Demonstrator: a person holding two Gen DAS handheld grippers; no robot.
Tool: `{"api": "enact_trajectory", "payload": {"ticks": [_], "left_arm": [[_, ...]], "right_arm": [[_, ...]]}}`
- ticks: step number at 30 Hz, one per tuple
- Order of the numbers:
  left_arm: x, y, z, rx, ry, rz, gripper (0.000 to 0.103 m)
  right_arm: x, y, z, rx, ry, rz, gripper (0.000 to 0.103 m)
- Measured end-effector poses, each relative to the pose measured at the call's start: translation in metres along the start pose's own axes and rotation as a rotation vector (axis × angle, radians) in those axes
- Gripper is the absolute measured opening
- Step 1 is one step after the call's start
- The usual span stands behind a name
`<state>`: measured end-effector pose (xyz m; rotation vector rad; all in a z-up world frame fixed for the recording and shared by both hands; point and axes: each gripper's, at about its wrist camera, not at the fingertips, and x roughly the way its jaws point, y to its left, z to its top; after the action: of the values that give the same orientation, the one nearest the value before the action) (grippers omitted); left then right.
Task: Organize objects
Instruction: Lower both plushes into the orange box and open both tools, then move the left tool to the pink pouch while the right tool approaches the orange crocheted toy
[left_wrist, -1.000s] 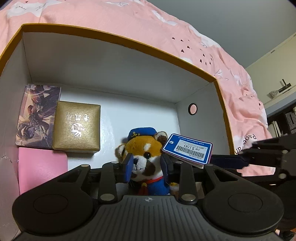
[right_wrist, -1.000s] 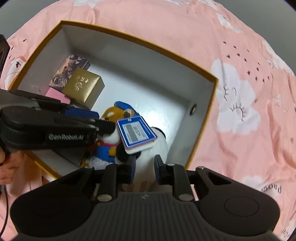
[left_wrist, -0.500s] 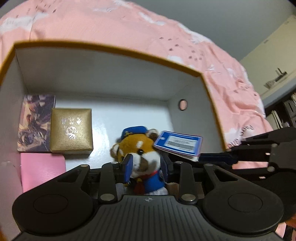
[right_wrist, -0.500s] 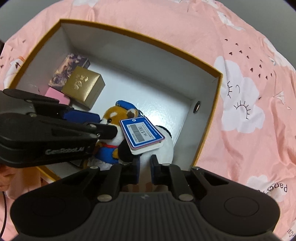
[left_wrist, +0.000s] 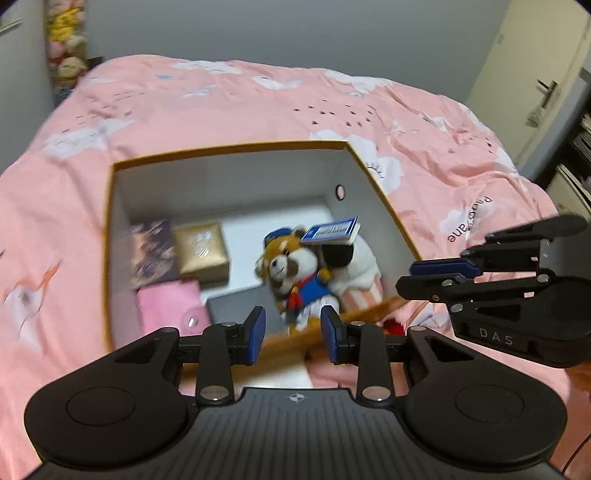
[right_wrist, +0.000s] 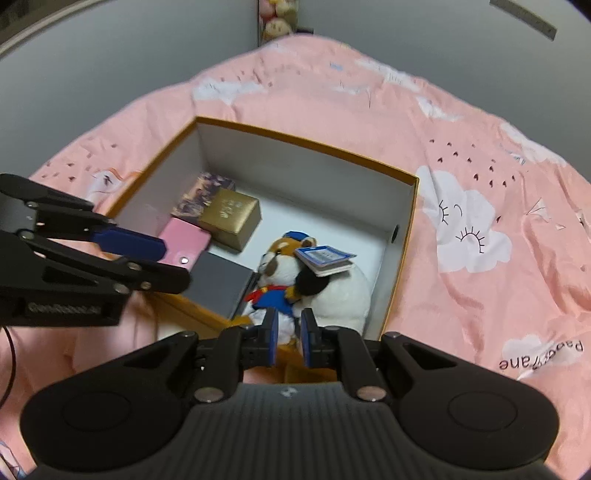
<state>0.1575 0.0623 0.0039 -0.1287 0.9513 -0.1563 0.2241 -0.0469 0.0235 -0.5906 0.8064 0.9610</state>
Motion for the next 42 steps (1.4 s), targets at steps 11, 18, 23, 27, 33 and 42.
{"api": "enact_trajectory", "payload": {"ticks": [11,18,23,27,33,42], "left_arm": [[-0.015,0.016,-0.088,-0.294,-0.086,0.154,0.041],[-0.019,0.035,-0.120,-0.461,-0.117,0.211,0.059],[-0.018,0.042,-0.126,-0.509,-0.094,0.230,0.068],[-0.015,0.046,-0.129,-0.533,-0.077,0.219,0.071],[-0.006,0.050,-0.131,-0.549,-0.047,0.202,0.076],[0.007,0.055,-0.133,-0.560,-0.029,0.173,0.080]], "right_arm": [[0.003,0.015,-0.086,0.174,-0.066,-0.006,0.032],[0.018,0.013,-0.115,0.227,-0.058,-0.060,0.044],[0.022,0.011,-0.119,0.231,-0.058,-0.065,0.047],[0.023,0.014,-0.120,0.212,-0.066,-0.071,0.050],[0.024,0.014,-0.122,0.206,-0.060,-0.067,0.052],[0.026,0.013,-0.124,0.205,-0.056,-0.067,0.052]]}}
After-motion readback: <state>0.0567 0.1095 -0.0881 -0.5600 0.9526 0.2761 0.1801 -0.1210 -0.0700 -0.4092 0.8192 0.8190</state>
